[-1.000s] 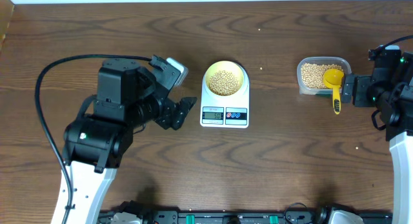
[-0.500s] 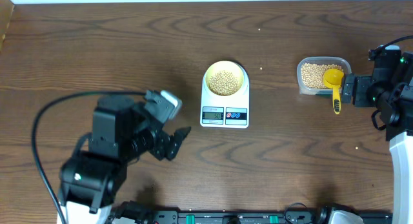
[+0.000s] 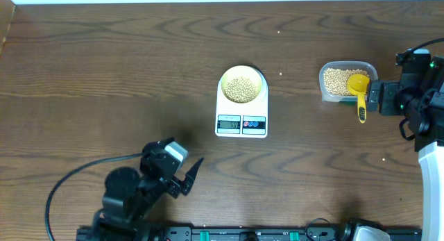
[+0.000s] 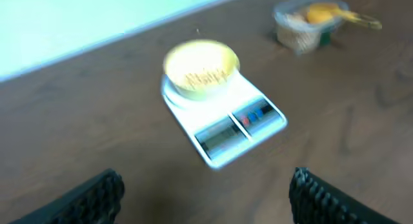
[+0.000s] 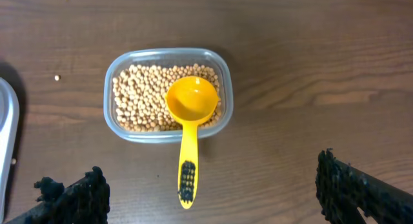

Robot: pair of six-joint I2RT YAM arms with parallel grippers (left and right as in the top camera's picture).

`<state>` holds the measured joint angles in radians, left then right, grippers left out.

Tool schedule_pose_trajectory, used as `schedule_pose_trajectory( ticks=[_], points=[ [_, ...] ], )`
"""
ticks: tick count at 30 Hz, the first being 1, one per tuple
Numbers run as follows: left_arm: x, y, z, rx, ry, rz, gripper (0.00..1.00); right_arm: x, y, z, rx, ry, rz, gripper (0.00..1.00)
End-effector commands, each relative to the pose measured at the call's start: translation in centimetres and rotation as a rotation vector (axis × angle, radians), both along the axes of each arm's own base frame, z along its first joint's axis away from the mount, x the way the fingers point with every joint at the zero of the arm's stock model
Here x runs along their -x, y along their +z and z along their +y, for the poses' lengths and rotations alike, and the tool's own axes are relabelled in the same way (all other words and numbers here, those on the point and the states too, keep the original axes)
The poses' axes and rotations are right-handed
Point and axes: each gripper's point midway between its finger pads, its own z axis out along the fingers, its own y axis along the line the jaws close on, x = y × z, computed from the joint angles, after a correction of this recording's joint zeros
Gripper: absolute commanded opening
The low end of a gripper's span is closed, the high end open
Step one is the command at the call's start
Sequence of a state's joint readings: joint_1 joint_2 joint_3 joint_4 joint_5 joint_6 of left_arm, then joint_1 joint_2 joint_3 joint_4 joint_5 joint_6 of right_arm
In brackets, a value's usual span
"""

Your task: Scoop item into bowl and weigh 50g on scale

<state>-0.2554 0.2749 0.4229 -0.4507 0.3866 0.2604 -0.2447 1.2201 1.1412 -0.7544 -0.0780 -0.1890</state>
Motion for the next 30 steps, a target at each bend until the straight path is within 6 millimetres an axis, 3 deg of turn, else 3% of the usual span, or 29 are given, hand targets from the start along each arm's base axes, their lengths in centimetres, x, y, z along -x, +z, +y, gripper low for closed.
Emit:
schedule_pose_trajectory(
  ticks=[1, 9, 21, 27, 30],
  points=[
    [-1.1, -0.7, 1.4, 0.088, 0.13, -0.05, 0.84, 0.0, 0.1, -0.1, 0.002, 0.004, 0.0, 0.99],
    [-3.1, -0.9, 2.6, 0.148, 0.219, -0.246, 0.84, 0.0, 0.1, -0.1, 0.002, 0.004, 0.0, 0.99],
    [-3.5, 0.2, 3.8, 0.172, 0.28, -0.344, 0.84, 0.0, 0.1, -0.1, 0.002, 0.004, 0.0, 0.99],
    [-3.9, -2.6, 4.1, 0.153, 0.297, -0.292, 0.84, 0.0, 0.1, -0.1, 0.002, 0.004, 0.0, 0.99],
    [-3.9, -2.9, 4.1, 0.179, 0.304, -0.265, 0.84, 0.0, 0.1, -0.1, 0.002, 0.004, 0.0, 0.99]
  ],
)
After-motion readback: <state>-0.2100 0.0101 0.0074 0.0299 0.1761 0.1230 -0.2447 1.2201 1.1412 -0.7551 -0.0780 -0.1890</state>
